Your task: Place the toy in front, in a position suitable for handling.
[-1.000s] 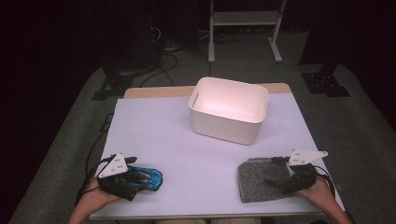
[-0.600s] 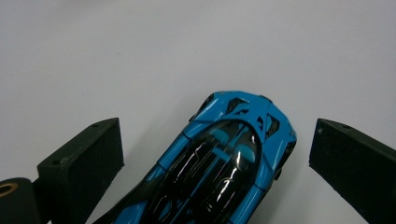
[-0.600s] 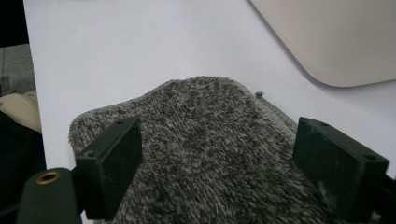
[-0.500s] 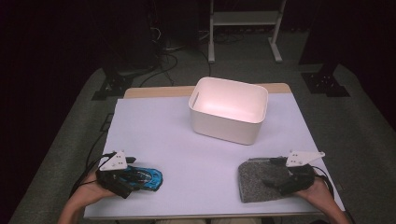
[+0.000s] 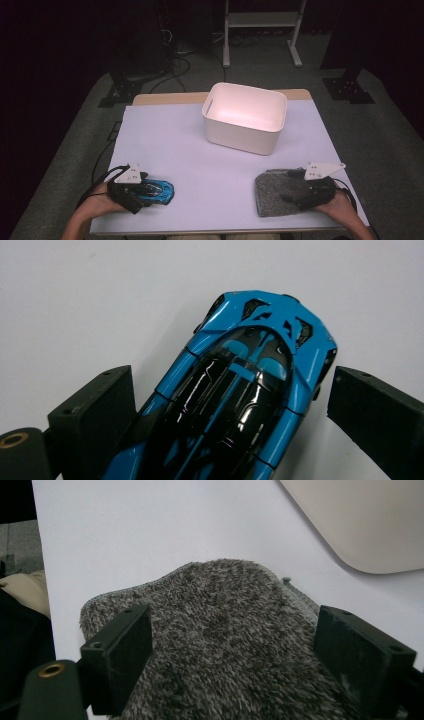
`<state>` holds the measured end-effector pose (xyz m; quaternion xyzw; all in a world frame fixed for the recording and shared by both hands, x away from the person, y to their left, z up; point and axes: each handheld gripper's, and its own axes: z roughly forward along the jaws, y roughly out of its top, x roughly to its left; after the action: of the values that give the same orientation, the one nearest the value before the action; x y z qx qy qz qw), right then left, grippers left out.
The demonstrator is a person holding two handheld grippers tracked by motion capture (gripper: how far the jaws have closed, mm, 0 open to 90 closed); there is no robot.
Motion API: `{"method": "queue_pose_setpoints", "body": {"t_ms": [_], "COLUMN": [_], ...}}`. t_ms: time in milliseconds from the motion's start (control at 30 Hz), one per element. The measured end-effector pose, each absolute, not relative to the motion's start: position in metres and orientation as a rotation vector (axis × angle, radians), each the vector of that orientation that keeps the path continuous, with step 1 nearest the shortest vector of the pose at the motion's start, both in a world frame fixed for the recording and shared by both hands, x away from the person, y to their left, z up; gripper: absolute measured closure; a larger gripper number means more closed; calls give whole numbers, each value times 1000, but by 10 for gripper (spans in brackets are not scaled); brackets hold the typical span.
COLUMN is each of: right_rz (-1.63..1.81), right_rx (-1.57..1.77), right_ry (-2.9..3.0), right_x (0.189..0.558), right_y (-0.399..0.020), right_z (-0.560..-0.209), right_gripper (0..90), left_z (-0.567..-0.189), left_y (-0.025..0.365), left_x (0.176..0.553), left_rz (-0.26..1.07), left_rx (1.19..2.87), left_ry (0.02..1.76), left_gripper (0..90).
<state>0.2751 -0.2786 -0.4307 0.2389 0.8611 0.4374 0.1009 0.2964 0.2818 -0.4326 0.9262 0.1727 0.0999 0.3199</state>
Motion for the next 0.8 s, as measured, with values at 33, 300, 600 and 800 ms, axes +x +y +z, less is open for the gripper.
{"method": "queue_pose_setpoints", "body": {"t_ms": [33, 300, 600, 800], "right_rz": [1292, 1297, 1295, 1296], "right_rx": [706, 701, 696, 693], "right_ry": [2544, 2544, 2552, 2555], "right_x": [275, 275, 275, 275], "right_y": [-279, -279, -279, -278], "right_z": [-431, -431, -431, -431], "right_gripper": [147, 147, 147, 147], "left_z": [-433, -435, -437, -441], "left_y": [282, 278, 274, 274], "left_x": [296, 302, 304, 306], "left_rz": [263, 224, 247, 235], "left_rx": [2434, 2486, 2556, 2558], "left_ry": [454, 416, 366, 387], "left_gripper": [45, 42, 51, 40]}}
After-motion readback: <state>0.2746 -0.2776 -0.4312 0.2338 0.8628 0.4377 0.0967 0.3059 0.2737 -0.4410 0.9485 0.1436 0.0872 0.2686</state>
